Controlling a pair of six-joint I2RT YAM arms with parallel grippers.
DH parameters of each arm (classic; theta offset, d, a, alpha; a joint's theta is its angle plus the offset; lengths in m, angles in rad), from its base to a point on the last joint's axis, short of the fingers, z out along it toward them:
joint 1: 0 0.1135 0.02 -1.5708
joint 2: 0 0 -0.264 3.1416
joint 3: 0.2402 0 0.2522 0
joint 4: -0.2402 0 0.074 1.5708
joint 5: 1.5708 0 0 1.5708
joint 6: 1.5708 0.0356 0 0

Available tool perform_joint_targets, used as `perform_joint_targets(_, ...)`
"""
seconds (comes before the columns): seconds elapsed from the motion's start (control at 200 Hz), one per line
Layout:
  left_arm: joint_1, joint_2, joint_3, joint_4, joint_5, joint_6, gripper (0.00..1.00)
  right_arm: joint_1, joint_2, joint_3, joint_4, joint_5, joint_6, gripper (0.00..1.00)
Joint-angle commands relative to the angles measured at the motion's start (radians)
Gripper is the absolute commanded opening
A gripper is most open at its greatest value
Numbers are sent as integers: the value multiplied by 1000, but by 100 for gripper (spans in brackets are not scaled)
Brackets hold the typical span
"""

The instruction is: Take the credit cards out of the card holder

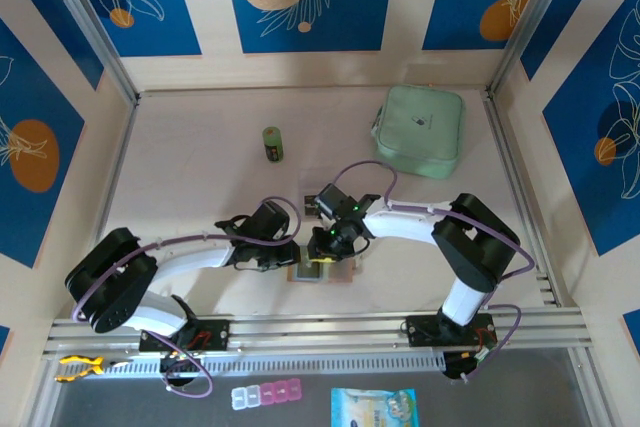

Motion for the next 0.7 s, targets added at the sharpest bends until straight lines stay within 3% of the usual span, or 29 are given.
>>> perform_joint_targets(0.0, 8, 12, -24, -29, 3, -6, 18, 11, 17, 13, -83, 39, -13, 27)
perform_joint_targets(0.33, 8, 2, -30, -29, 10, -10, 18, 19, 3, 51, -134, 90, -41, 27)
perform_joint_targets(0.695, 6, -64, -55, -29, 25, -36, 18, 15, -53, 20, -60, 29, -18, 27)
